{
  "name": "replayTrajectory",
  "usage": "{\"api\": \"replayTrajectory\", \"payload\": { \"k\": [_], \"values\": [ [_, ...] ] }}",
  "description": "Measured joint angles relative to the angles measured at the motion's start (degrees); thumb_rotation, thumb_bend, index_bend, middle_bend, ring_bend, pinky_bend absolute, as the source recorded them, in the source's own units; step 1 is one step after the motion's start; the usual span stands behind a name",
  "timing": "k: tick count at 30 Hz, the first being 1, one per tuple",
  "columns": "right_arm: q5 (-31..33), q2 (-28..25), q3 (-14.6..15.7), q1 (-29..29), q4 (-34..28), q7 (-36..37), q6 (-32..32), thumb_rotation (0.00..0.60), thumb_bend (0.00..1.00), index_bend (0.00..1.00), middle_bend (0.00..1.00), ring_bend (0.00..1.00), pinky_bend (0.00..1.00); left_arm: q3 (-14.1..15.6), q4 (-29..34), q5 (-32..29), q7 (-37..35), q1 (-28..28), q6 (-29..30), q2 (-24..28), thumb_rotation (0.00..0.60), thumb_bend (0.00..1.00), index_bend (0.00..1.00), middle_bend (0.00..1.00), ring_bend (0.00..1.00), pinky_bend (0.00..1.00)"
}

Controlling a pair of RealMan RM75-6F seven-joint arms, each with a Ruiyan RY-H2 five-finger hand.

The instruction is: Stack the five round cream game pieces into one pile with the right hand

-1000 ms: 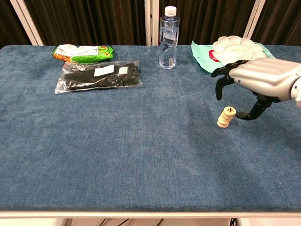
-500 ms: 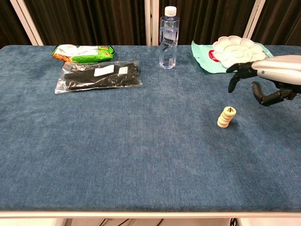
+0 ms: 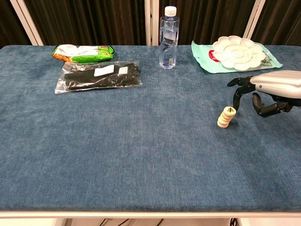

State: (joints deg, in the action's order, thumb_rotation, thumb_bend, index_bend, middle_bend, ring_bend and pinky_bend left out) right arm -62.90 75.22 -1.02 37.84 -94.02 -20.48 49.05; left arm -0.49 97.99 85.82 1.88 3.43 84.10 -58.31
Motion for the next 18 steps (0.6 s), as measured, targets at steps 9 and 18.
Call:
{"api": "replayTrajectory", "payload": {
  "k": [9,18],
  "values": [
    [1.12,1.07,-0.09,0.35,0.37,-0.30,-0.55,0.483,0.94,0.37,0.00,0.00,0.00,0.03,0.00,0.15,-0.01,-0.03,0.11,-0.01,0.600,0.19,0.04,0.00,0.00,0.00],
    [1.68,1.95,-0.33,0.51,0.92,0.97,-1.27,0.483,0.94,0.36,0.00,0.00,0.00,0.03,-0.07,0.11,-0.09,-0.02,0.06,-0.01,0.600,0.19,0.04,0.00,0.00,0.00]
  ]
}}
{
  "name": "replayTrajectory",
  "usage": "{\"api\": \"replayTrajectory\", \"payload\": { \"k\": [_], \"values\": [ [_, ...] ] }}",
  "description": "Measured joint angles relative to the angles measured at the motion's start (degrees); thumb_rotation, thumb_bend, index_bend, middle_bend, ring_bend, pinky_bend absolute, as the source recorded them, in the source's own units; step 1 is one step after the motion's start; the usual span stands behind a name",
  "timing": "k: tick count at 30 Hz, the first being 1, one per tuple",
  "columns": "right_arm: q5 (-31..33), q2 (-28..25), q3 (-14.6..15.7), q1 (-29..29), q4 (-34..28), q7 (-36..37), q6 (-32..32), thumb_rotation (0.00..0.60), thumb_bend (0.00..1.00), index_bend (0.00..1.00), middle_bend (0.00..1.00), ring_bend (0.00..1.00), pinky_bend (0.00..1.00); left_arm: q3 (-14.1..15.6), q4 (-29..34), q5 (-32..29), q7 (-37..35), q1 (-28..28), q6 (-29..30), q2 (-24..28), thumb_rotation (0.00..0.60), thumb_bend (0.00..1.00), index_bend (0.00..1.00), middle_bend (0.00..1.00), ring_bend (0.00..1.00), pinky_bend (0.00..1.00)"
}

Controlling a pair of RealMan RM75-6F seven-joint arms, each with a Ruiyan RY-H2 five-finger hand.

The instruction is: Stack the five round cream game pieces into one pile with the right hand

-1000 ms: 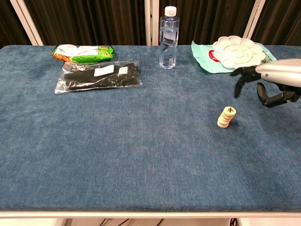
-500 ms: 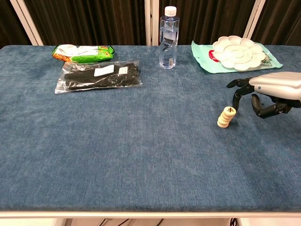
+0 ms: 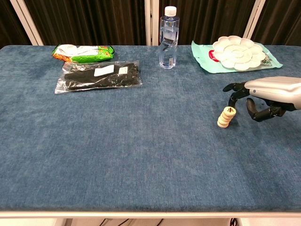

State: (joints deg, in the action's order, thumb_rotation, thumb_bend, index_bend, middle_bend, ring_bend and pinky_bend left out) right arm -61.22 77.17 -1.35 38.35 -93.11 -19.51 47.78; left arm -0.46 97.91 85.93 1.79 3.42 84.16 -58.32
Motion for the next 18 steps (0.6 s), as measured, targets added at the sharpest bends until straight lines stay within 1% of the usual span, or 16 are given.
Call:
{"api": "replayTrajectory", "payload": {
  "k": [10,18],
  "values": [
    [-0.14,0.34,-0.33,0.05,0.01,1.50,-0.31,0.479,0.94,0.36,0.00,0.00,0.00,0.02,-0.13,-0.09,-0.14,0.12,-0.29,0.03,0.600,0.19,0.04,0.00,0.00,0.00],
    [0.24,0.24,-0.24,0.21,-0.26,1.21,-0.32,0.477,0.94,0.35,0.00,0.00,0.00,0.03,-0.14,-0.02,-0.10,0.10,-0.20,-0.01,0.600,0.19,0.04,0.00,0.00,0.00]
  ]
}}
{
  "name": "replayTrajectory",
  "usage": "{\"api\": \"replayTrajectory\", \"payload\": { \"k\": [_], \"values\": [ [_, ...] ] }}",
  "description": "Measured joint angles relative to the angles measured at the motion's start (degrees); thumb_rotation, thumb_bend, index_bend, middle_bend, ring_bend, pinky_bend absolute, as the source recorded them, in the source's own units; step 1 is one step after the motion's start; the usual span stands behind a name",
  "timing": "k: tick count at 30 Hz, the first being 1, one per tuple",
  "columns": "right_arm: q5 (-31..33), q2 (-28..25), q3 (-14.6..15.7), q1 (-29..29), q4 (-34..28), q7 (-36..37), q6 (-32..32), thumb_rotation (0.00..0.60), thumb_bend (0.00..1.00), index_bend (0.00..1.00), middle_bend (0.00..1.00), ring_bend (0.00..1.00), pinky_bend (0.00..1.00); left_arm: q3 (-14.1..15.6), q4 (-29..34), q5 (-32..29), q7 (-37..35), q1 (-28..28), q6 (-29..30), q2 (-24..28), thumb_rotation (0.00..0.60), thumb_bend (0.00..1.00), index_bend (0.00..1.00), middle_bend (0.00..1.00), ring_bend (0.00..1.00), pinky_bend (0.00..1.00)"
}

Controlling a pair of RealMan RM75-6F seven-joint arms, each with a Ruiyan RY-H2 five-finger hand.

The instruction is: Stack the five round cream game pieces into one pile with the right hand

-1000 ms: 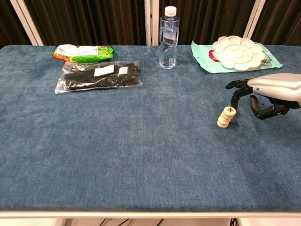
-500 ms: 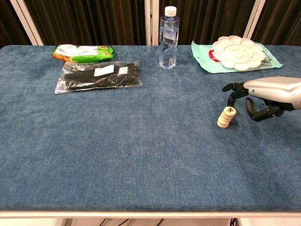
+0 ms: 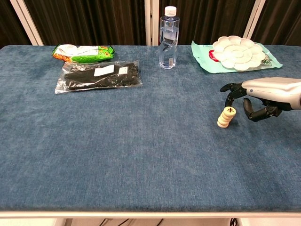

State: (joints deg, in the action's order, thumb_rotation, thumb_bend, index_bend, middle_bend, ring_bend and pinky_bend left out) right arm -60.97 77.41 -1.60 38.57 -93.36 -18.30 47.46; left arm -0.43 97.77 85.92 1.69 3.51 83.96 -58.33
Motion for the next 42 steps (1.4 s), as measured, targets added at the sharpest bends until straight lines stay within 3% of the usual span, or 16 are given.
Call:
{"api": "replayTrajectory", "payload": {
  "k": [36,42],
  "values": [
    [0.62,-0.94,0.35,0.22,-2.01,-1.78,1.53,0.470,0.94,0.35,0.00,0.00,0.00,0.05,0.03,0.00,0.02,0.03,-0.08,0.01,0.600,0.19,0.04,0.00,0.00,0.00],
    [-3.11,-1.32,-0.34,-0.64,-3.06,-0.56,4.80,0.459,0.94,0.34,0.00,0.00,0.00,0.04,0.07,0.12,-0.06,-0.05,0.16,0.06,0.600,0.19,0.04,0.00,0.00,0.00]
  ]
}}
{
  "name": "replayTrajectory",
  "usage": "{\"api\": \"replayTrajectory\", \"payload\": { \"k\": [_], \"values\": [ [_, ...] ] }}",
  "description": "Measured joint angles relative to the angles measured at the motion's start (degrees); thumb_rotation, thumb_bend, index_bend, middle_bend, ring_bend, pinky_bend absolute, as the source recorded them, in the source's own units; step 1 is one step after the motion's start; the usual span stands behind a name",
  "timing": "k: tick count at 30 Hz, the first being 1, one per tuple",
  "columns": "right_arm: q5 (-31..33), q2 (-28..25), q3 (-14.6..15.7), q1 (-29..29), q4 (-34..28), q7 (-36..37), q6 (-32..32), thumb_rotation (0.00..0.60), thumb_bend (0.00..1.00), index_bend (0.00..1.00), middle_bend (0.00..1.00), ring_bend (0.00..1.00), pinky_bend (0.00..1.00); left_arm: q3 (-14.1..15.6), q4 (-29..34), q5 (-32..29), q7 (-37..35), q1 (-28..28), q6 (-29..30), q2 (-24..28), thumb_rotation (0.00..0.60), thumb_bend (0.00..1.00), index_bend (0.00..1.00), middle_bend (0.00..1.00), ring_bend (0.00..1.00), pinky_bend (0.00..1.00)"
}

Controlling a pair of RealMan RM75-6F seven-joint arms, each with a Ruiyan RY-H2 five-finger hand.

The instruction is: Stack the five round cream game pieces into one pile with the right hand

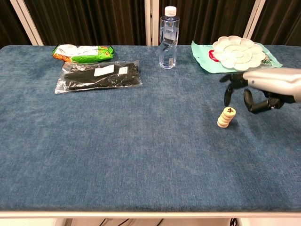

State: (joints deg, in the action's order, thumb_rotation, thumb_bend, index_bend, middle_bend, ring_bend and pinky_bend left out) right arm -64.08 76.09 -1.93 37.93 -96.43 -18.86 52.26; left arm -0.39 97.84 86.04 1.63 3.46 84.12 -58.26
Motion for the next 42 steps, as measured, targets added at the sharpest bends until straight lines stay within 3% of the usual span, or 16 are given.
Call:
{"api": "replayTrajectory", "payload": {
  "k": [6,11,19,30,42],
  "values": [
    [-10.43,-0.43,-0.20,-1.52,-1.94,2.72,6.18,0.453,0.99,0.37,0.00,0.00,0.00,0.01,0.06,0.12,0.13,0.04,0.03,-0.03,0.600,0.19,0.04,0.00,0.00,0.00],
    [-16.62,-0.86,2.15,-1.91,-3.34,3.70,5.93,0.459,1.00,0.42,0.00,0.00,0.00,0.06,0.25,0.39,0.19,-0.11,0.39,0.06,0.600,0.19,0.04,0.00,0.00,0.00],
    [-16.36,1.25,4.25,-2.60,-1.63,-4.90,4.73,0.459,1.00,0.46,0.00,0.00,0.00,0.10,0.16,0.46,-0.06,-0.13,0.38,0.11,0.600,0.19,0.04,0.00,0.00,0.00],
    [-13.08,3.93,4.39,-3.30,1.40,-15.25,4.45,0.460,1.00,0.47,0.00,0.00,0.00,0.04,0.16,0.40,-0.24,-0.14,0.41,0.12,0.600,0.19,0.04,0.00,0.00,0.00],
    [-10.24,6.01,3.73,-2.87,2.94,-17.48,2.69,0.461,1.00,0.46,0.00,0.00,0.00,0.01,0.13,0.65,-0.77,-0.33,0.90,0.31,0.600,0.19,0.04,0.00,0.00,0.00]
  ]
}}
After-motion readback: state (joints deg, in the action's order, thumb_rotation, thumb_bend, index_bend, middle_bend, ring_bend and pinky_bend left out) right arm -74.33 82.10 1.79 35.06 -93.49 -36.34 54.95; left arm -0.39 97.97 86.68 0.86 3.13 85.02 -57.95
